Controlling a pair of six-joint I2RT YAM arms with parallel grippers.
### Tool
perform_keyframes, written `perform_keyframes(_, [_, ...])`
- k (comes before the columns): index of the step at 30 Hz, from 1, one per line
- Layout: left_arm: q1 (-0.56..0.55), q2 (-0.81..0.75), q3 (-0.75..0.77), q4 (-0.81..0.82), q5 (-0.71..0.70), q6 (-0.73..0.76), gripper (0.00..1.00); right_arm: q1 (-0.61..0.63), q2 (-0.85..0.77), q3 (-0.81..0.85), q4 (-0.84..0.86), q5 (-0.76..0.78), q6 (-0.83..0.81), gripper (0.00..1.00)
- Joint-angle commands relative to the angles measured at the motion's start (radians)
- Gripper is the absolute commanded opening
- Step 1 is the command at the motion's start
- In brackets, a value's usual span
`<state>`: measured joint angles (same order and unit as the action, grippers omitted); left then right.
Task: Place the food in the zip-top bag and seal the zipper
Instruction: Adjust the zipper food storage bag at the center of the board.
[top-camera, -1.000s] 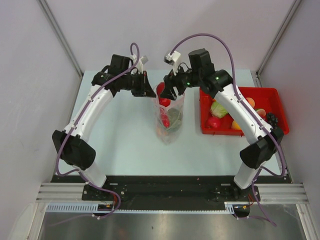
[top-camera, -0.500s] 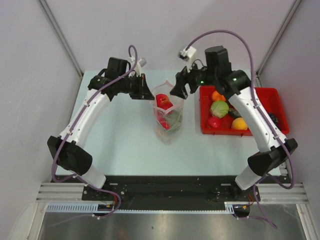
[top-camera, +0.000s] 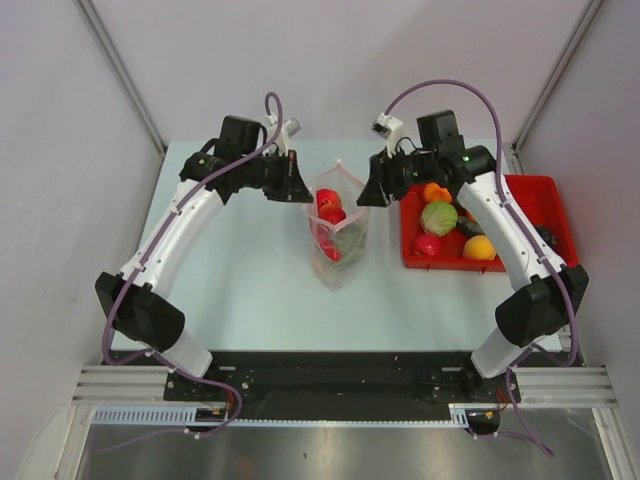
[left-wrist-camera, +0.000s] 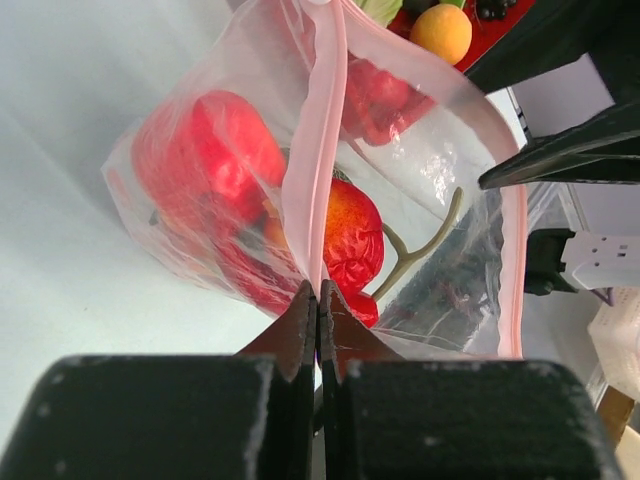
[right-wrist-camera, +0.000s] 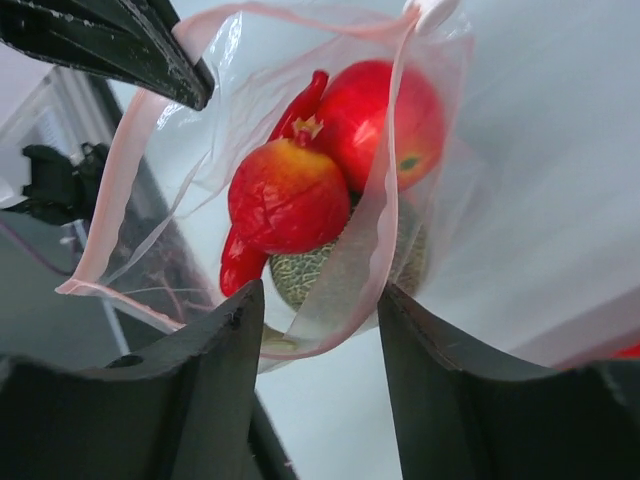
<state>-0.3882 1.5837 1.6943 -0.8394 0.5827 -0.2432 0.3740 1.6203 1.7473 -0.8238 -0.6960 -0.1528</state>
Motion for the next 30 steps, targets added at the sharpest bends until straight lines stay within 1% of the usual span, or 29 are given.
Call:
perform_keyframes(1, [-0.018, -0.030, 0.022, 0.013, 0.014, 0.053, 0.00, -0.035, 0.015, -0.026, -0.012, -0.173, 0.071, 0.46])
perform_keyframes(2, [-0.021, -0.030, 0.022, 0.011, 0.016, 0.056, 0.00, -0.043, 0.013, -0.032, 0.014, -0.253, 0.090, 0.23])
perform_keyframes(3, [-0.027, -0.028, 0.024, 0.016, 0.014, 0.058, 0.00, -0.049, 0.010, -0.040, 0.034, -0.282, 0.119, 0.09])
perform_keyframes(4, [-0.031, -0.022, 0.031, 0.022, 0.019, 0.058, 0.00, -0.050, -0.009, -0.052, 0.061, -0.307, 0.181, 0.00])
perform_keyframes(6, [-0.046, -0.011, 0.045, 0.026, 0.041, 0.055, 0.00, -0.040, -0.051, -0.126, 0.210, -0.326, 0.280, 0.00])
perform_keyframes(7, [-0.052, -0.007, 0.062, 0.026, 0.060, 0.056, 0.00, -0.017, -0.075, -0.158, 0.269, -0.310, 0.324, 0.00])
perform_keyframes(8, [-0.067, 0.001, 0.067, 0.036, 0.081, 0.056, 0.02, -0.003, -0.124, -0.223, 0.372, -0.254, 0.404, 0.00])
perform_keyframes(10, [-0.084, 0.004, 0.077, 0.045, 0.149, 0.055, 0.05, 0.054, -0.149, -0.259, 0.428, -0.214, 0.447, 0.00])
perform_keyframes(11, [-0.101, 0.007, 0.077, 0.052, 0.160, 0.053, 0.08, 0.077, -0.154, -0.267, 0.425, -0.157, 0.461, 0.00])
perform_keyframes(13, [-0.113, 0.013, 0.073, 0.056, 0.193, 0.045, 0.09, 0.111, -0.158, -0.278, 0.419, -0.082, 0.475, 0.00])
perform_keyframes(14, [-0.121, 0.016, 0.071, 0.056, 0.209, 0.041, 0.13, 0.127, -0.160, -0.284, 0.422, -0.021, 0.484, 0.00])
perform_keyframes(16, [-0.130, 0.032, 0.068, 0.030, 0.230, 0.044, 0.16, 0.129, -0.157, -0.304, 0.440, 0.012, 0.535, 0.00])
perform_keyframes(17, [-0.138, 0.035, 0.065, 0.023, 0.230, 0.045, 0.22, 0.132, -0.157, -0.308, 0.460, 0.041, 0.559, 0.00])
perform_keyframes(19, [-0.143, 0.039, 0.051, 0.010, 0.230, 0.051, 0.28, 0.137, -0.163, -0.322, 0.485, 0.064, 0.614, 0.00])
perform_keyframes(20, [-0.143, 0.039, 0.045, 0.007, 0.229, 0.051, 0.35, 0.143, -0.168, -0.325, 0.500, 0.110, 0.627, 0.00])
perform_keyframes(22, [-0.143, 0.042, 0.041, -0.009, 0.224, 0.062, 0.39, 0.166, -0.186, -0.328, 0.499, 0.180, 0.654, 0.00])
perform_keyframes(23, [-0.143, 0.042, 0.039, -0.012, 0.220, 0.065, 0.44, 0.178, -0.191, -0.328, 0.489, 0.241, 0.657, 0.00])
perform_keyframes(25, [-0.144, 0.039, 0.031, -0.013, 0.230, 0.067, 0.48, 0.197, -0.198, -0.333, 0.480, 0.282, 0.650, 0.00])
perform_keyframes(26, [-0.143, 0.038, 0.027, -0.012, 0.247, 0.059, 0.53, 0.201, -0.200, -0.336, 0.471, 0.323, 0.654, 0.00])
perform_keyframes(27, [-0.143, 0.036, 0.021, -0.009, 0.256, 0.058, 0.55, 0.209, -0.198, -0.338, 0.466, 0.340, 0.657, 0.00])
perform_keyframes(28, [-0.143, 0.030, 0.016, -0.003, 0.267, 0.056, 0.61, 0.210, -0.200, -0.341, 0.457, 0.375, 0.670, 0.00])
perform_keyframes(29, [-0.146, 0.027, 0.013, 0.003, 0.276, 0.059, 0.62, 0.213, -0.200, -0.342, 0.456, 0.394, 0.676, 0.00])
perform_keyframes(30, [-0.146, 0.022, 0.007, 0.006, 0.272, 0.062, 0.69, 0.218, -0.200, -0.344, 0.453, 0.411, 0.682, 0.00])
